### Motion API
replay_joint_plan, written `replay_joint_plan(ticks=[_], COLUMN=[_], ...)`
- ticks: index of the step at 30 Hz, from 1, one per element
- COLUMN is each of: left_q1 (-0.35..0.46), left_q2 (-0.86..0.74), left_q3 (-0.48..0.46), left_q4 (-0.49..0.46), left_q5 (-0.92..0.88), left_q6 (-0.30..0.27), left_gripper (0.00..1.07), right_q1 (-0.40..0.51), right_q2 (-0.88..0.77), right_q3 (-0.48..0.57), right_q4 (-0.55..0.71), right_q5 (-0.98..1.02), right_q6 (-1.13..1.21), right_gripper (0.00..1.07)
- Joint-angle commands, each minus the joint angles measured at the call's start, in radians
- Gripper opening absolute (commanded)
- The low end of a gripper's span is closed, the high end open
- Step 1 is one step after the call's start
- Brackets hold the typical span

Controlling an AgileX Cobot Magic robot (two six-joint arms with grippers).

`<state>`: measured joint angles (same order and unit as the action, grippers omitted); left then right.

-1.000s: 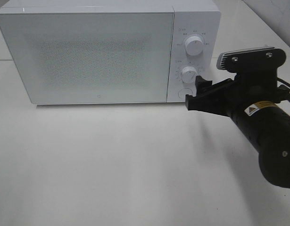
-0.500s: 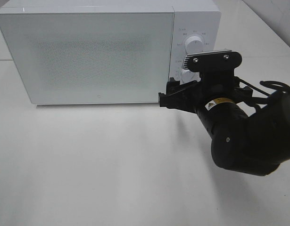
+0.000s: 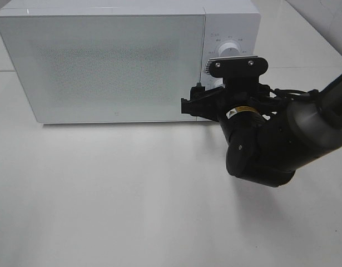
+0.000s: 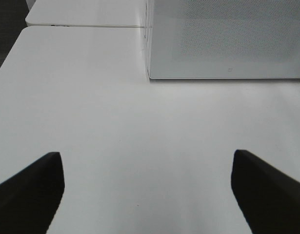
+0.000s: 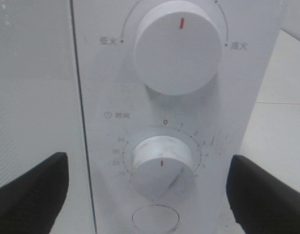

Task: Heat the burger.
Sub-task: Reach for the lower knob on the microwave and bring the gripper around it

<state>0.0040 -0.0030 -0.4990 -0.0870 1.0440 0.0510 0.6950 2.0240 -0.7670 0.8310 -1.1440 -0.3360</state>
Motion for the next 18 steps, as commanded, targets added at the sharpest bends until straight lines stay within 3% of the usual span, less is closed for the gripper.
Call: replay_joint_plan(ticks=[1,18], left_q1=[-0.001,-0.001], left_q2=[-0.027,-0.027], left_q3=[0.004,0.004], left_q4=[-0.011,-0.009], left_q5=[-0.012,-0.012], left_q6=[-0.005,-0.005], left_gripper=[0.87,0.87], right_q1=[-0.032,-0.067], right_q2=[0.022,0.075], right_q3=[-0.036,-0.070], right_q4=[-0.035,-0.081], right_q5=[0.012,-0.008], right_q6=[0.000,0.044], right_gripper=[0.82,0.79])
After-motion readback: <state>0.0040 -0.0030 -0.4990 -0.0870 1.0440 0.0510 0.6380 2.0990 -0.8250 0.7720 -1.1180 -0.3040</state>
